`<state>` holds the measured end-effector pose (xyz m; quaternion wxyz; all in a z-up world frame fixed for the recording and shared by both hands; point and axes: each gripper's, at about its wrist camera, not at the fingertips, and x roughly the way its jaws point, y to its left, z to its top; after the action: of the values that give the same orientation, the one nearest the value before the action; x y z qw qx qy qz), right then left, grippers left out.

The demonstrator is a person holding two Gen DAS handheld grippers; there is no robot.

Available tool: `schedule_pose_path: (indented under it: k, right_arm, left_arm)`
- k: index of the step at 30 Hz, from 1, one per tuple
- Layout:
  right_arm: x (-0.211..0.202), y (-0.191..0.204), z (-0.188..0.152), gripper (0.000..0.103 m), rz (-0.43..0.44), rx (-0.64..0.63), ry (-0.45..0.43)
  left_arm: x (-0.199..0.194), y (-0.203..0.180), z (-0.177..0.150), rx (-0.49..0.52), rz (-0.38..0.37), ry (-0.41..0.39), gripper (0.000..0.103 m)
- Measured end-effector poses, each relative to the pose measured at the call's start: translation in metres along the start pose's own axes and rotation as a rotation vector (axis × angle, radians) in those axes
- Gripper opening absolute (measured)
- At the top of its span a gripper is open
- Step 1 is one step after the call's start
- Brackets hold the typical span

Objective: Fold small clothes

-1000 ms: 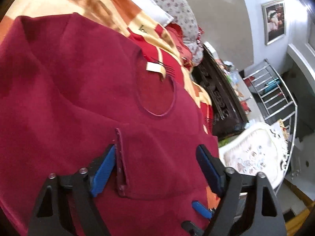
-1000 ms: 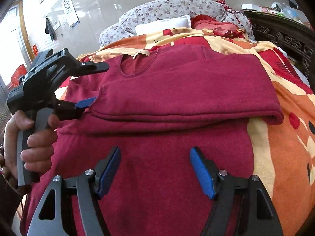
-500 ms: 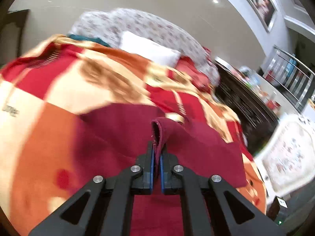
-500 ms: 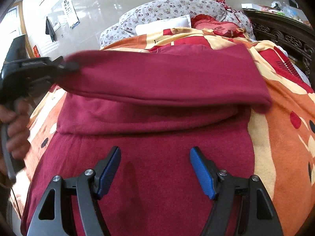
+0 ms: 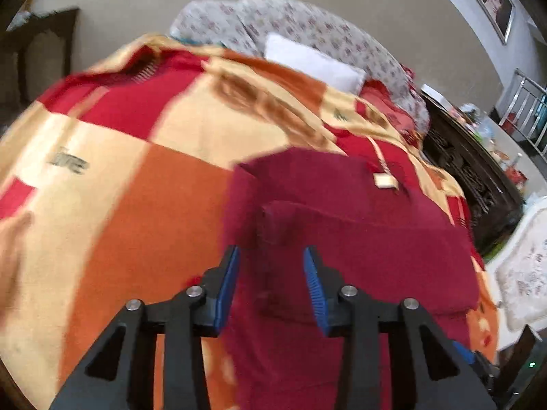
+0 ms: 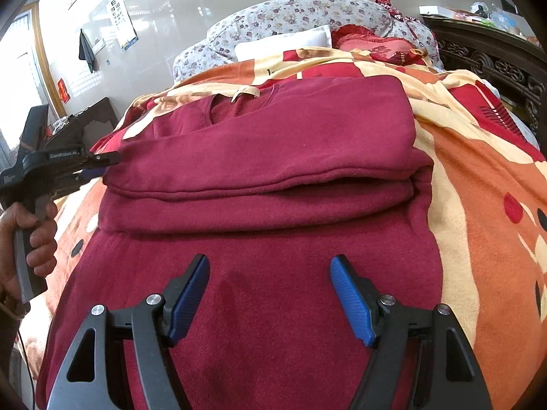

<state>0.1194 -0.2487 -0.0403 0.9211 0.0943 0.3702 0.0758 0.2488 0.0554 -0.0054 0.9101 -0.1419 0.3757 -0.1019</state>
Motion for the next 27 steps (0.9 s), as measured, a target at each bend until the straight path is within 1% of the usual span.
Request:
schedule_pose_path:
  k: [1, 3, 5, 6, 7, 8, 9, 10, 11, 12, 13, 14, 15, 16, 17, 18, 20, 21, 22, 23, 24, 26, 27]
  right_arm:
    - [0.000, 0.000, 0.000, 0.078, 0.001, 0.002, -0.001]
    - [-0.001, 0.000, 0.000, 0.078, 0.002, 0.002, -0.002]
    - [-0.001, 0.000, 0.000, 0.078, -0.002, 0.003, -0.004]
    - [-0.003, 0.000, 0.000, 0.078, -0.009, 0.005, -0.015]
    - [-0.006, -0.001, 0.000, 0.078, -0.010, 0.008, -0.026]
    - [-0.014, -0.004, 0.001, 0.078, 0.013, 0.024, -0.048]
    - [-0.022, -0.009, 0.002, 0.078, 0.029, 0.048, -0.070]
    - [-0.034, -0.018, 0.005, 0.078, 0.038, 0.080, -0.096]
    - [-0.043, -0.025, 0.008, 0.078, 0.035, 0.089, -0.114]
    - [-0.053, -0.032, 0.012, 0.078, 0.018, 0.085, -0.136]
    - [-0.065, -0.042, 0.018, 0.078, -0.025, 0.066, -0.169]
    - [-0.072, -0.047, 0.022, 0.078, -0.056, 0.042, -0.189]
    - [-0.078, -0.054, 0.030, 0.076, -0.088, -0.005, -0.209]
    - [-0.079, -0.059, 0.039, 0.065, -0.082, -0.057, -0.210]
    - [-0.077, -0.061, 0.045, 0.058, -0.064, -0.089, -0.195]
    - [-0.070, -0.059, 0.056, 0.050, -0.058, -0.147, -0.161]
    - [-0.049, -0.048, 0.073, 0.041, -0.097, -0.271, -0.102]
    - [-0.040, -0.046, 0.078, 0.032, -0.098, -0.300, -0.083]
    - [-0.031, -0.044, 0.082, 0.026, -0.091, -0.318, -0.067]
    - [-0.021, -0.043, 0.084, 0.025, -0.084, -0.337, -0.054]
    - [-0.008, -0.043, 0.084, 0.025, -0.095, -0.361, -0.021]
    - [0.018, -0.056, 0.076, 0.021, -0.171, -0.367, 0.071]
    - [0.028, -0.066, 0.068, 0.021, -0.175, -0.349, 0.103]
  left_arm:
    - [-0.004, 0.001, 0.001, 0.002, 0.012, -0.020, 0.038]
    - [-0.015, -0.001, 0.001, 0.013, 0.038, -0.088, 0.038]
    - [-0.013, -0.010, 0.003, 0.027, 0.018, -0.107, 0.038]
    - [-0.007, -0.018, 0.005, 0.042, 0.000, -0.101, 0.038]
    - [0.001, -0.028, 0.005, 0.063, -0.015, -0.085, 0.035]
    - [0.007, -0.035, 0.006, 0.077, -0.032, -0.073, 0.031]
    - [0.016, -0.044, 0.003, 0.108, -0.043, -0.049, 0.030]
    - [0.025, -0.047, 0.000, 0.132, -0.009, -0.028, 0.029]
    - [0.031, -0.046, -0.004, 0.141, 0.030, -0.004, 0.025]
    - [0.041, -0.036, -0.012, 0.126, 0.080, 0.038, 0.022]
    - [0.045, -0.029, -0.020, 0.112, 0.094, 0.061, 0.017]
    - [0.044, -0.024, -0.026, 0.105, 0.089, 0.060, 0.015]
    - [0.038, -0.020, -0.031, 0.102, 0.075, 0.040, 0.015]
    - [0.034, -0.020, -0.032, 0.094, 0.068, 0.037, 0.015]
    - [0.031, -0.018, -0.034, 0.074, 0.060, 0.042, 0.015]
    - [0.031, -0.018, -0.036, 0.063, 0.055, 0.040, 0.015]
    - [0.032, -0.021, -0.040, 0.076, 0.064, 0.022, 0.016]
    - [0.031, -0.023, -0.043, 0.088, 0.069, 0.010, 0.017]
    - [0.029, -0.025, -0.046, 0.095, 0.070, 0.003, 0.019]
    - [0.027, -0.027, -0.047, 0.101, 0.072, -0.002, 0.022]
    - [0.026, -0.028, -0.047, 0.108, 0.067, -0.005, 0.023]
    - [0.026, -0.030, -0.047, 0.112, 0.061, -0.004, 0.025]
    - [0.026, -0.031, -0.047, 0.118, 0.065, -0.003, 0.025]
